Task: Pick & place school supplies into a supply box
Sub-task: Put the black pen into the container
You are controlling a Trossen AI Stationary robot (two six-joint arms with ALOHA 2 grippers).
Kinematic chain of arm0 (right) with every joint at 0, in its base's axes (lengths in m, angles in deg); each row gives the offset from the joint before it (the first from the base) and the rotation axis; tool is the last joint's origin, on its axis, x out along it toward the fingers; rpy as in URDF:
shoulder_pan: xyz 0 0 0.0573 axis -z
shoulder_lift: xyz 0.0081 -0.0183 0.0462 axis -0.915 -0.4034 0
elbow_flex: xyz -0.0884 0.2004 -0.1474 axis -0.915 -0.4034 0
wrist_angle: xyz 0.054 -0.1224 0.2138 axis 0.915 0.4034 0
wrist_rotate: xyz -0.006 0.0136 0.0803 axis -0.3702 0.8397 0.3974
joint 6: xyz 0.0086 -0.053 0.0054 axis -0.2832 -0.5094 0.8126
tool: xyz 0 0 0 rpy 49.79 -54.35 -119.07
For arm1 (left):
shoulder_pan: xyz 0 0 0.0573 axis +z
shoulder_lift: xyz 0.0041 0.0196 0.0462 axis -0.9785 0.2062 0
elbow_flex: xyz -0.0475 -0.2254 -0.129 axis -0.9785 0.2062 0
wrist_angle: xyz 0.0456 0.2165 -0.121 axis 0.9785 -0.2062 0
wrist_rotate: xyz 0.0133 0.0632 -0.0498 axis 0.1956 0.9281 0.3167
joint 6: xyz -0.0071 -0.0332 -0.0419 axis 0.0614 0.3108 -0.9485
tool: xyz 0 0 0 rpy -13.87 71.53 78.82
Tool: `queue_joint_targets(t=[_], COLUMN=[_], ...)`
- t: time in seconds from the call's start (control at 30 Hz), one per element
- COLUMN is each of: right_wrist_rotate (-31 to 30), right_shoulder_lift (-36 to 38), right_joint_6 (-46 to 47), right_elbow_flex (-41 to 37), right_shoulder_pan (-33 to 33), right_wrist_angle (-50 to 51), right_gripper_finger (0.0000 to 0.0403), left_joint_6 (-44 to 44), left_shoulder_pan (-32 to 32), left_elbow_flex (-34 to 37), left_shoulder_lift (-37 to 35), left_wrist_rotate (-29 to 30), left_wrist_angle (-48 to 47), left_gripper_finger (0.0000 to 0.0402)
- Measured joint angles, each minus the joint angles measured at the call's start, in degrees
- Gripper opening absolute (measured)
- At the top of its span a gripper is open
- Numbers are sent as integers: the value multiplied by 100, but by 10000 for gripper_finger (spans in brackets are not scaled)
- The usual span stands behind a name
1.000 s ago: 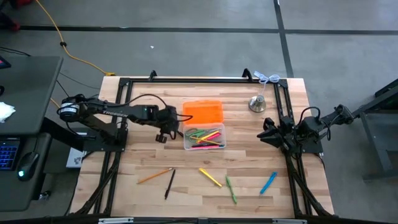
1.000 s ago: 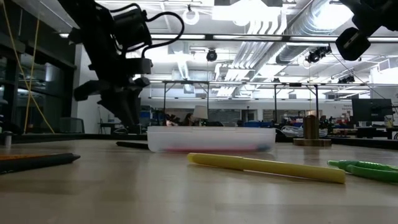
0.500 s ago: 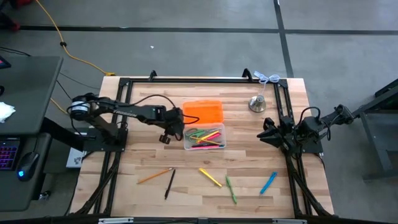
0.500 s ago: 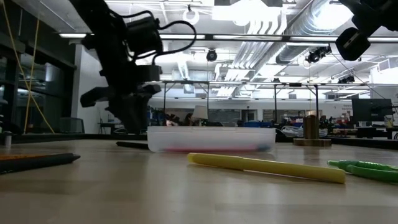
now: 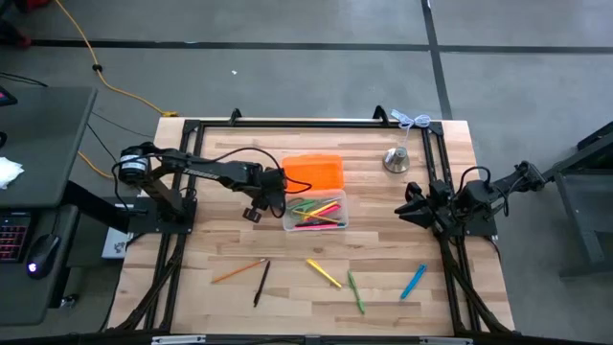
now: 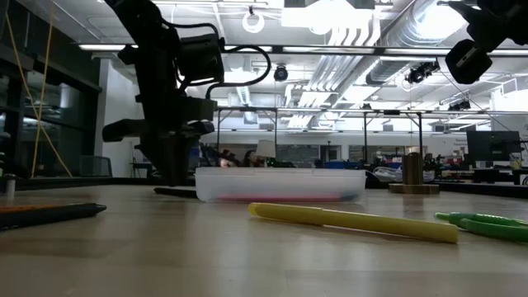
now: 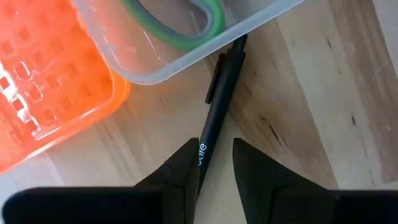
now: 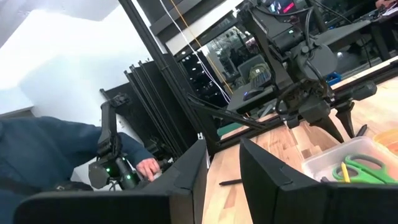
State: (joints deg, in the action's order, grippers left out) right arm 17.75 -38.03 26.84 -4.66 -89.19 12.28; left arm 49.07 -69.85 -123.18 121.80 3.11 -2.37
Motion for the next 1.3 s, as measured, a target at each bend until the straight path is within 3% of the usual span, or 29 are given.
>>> queue_joint_targets(t=[0.33, 0.87, 1.3], right_wrist_rotate=[1, 3, -163], right_shoulder_lift=[0, 0, 0], right_joint_6=[-69, -646, -673], right_elbow_flex=[0, 0, 0], right_shoulder_pan=[2, 2, 2], right_wrist_angle=[254, 1224, 1388], right_gripper_finger=[74, 74, 74], left_joint_6=[105, 94, -6], left_shoulder_pan=[0, 4, 4], left_elbow_flex=[-24, -9, 0], left_shoulder_lift=[391, 409, 417], left_wrist_rotate=[-70, -131, -182], left_wrist_angle=[164, 184, 196], left_gripper_finger=[129, 129, 129])
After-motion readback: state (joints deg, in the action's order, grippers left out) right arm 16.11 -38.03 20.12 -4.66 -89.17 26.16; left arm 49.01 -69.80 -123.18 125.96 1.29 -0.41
